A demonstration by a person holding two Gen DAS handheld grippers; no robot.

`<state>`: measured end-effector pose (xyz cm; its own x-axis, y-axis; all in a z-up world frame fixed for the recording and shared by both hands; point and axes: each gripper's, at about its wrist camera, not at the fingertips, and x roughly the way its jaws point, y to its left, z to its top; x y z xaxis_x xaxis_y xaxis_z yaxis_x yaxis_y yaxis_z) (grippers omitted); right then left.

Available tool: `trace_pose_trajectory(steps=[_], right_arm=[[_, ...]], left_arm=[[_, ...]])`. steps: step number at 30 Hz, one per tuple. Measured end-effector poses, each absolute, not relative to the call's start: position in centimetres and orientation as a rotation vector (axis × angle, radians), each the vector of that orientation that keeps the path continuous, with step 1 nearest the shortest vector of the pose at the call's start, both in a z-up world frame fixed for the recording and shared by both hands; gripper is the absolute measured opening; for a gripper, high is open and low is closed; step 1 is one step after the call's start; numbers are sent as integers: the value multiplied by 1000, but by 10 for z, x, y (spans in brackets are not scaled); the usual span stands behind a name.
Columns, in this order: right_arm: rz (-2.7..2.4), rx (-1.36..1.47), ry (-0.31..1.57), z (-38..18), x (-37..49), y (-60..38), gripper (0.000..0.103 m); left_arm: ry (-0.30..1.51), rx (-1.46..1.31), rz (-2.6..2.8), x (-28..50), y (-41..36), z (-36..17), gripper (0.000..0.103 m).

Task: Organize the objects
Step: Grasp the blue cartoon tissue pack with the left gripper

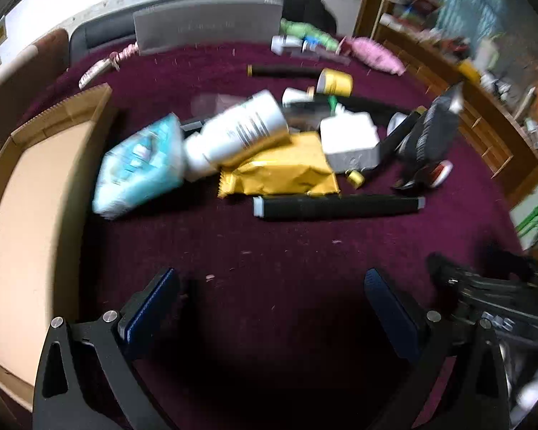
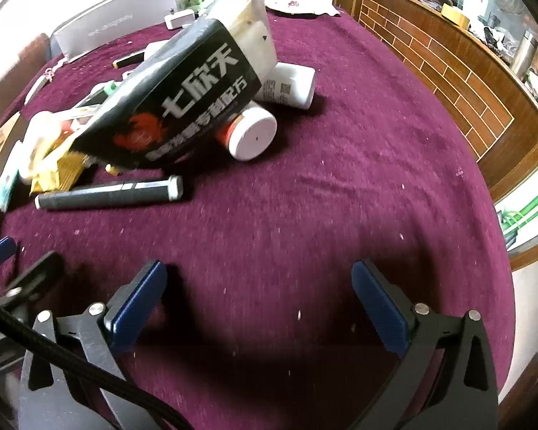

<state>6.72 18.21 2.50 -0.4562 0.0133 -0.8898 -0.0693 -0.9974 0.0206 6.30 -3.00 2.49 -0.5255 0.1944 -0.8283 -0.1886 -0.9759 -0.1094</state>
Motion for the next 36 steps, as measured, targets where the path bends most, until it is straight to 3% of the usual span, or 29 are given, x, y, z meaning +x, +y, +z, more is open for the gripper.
trace_pose_trajectory(steps=[5,10,17,26,31,36], right_arm=[[2738,-1505,166,44,85,191,95],[2925,-1057,260,87,103,201,99],[2877,-1102,430,57,78,213,98],[2938,-1117,436,55,86,221,98],[2942,-1129,447,53,84,220,98],[2945,-1144,431,53,81,215,98]], left_arm=[[72,-1204,2673,72,-65,62,101],[148,-1125,2667,65,-73,77,101],[302,-1184,2720,32,-70,70,101],[2,-1560,2531,-32,-76,15,99],[-19,-1420,2235,13,-62,30,97],[237,-1265,2338,45,-60,61,98]])
